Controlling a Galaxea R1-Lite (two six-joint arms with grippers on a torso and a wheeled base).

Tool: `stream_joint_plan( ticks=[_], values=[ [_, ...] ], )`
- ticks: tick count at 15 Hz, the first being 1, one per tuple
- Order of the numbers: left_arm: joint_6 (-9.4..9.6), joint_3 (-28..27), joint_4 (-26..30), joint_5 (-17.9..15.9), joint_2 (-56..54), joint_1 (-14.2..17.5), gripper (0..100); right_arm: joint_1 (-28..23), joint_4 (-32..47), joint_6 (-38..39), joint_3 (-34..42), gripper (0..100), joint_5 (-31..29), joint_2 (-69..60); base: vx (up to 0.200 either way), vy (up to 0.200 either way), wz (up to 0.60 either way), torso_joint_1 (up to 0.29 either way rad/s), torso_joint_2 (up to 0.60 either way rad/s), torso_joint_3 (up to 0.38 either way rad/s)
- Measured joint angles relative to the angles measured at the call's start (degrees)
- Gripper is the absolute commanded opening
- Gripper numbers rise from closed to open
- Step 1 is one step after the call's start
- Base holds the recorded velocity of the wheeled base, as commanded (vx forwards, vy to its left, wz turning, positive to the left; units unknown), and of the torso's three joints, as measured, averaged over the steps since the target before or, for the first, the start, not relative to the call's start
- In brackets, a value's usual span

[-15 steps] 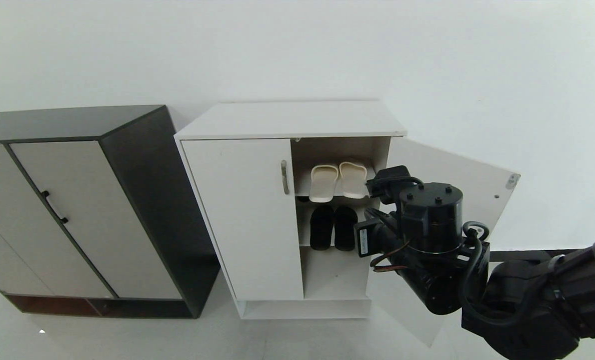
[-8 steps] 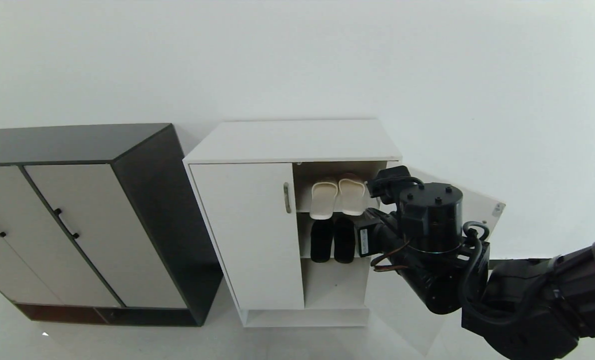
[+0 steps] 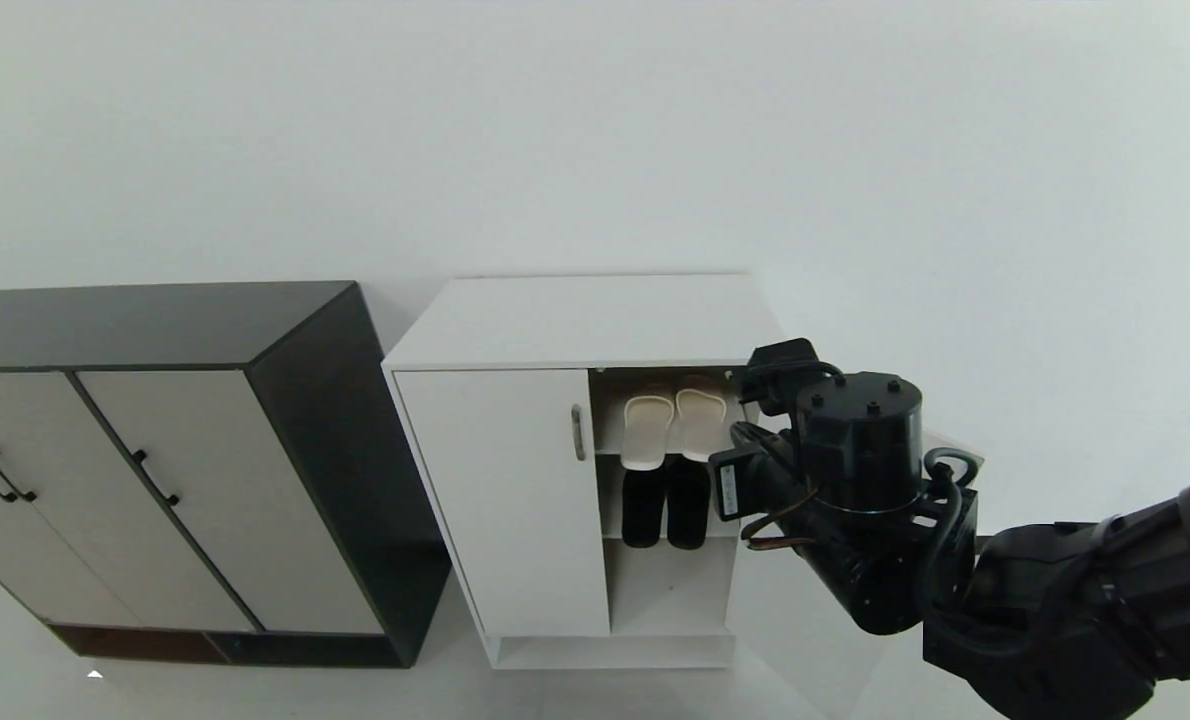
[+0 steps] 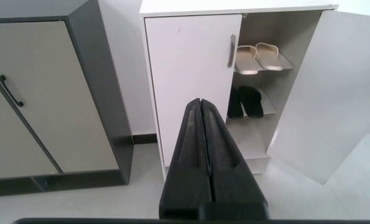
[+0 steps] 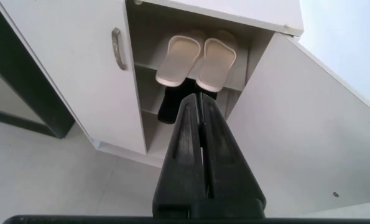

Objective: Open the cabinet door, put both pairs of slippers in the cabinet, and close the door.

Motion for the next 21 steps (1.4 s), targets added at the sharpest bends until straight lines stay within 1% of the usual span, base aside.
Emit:
stream_joint_plan(
  ticks=[6,10,15,18,21],
  values=[
    [0.00,0.0,0.0,0.0,0.0,0.0,0,0.0,-0.1,-0.1,0.0,0,0.0,0.6,0.000,0.000,0.00,0.007,-0.01,-0.007],
    [0.00,0.0,-0.1,0.0,0.0,0.0,0,0.0,-0.2,-0.9,0.1,0,-0.1,0.7,0.000,0.000,-0.60,-0.020,0.04,0.024],
    [0.00,0.0,0.0,0.0,0.0,0.0,0,0.0,-0.2,-0.9,0.4,0,0.0,0.7,0.000,0.000,-0.60,-0.201,0.47,0.259],
    [0.00,0.0,0.1,0.0,0.0,-0.1,0,-0.9,-1.0,-1.5,0.4,0,0.0,0.7,0.000,0.000,0.00,-0.183,0.44,0.245],
    [0.00,0.0,0.0,0.0,0.0,0.0,0,-2.0,-5.0,-3.8,0.3,0,0.1,0.8,0.000,0.000,0.00,-0.030,0.10,0.054]
  ],
)
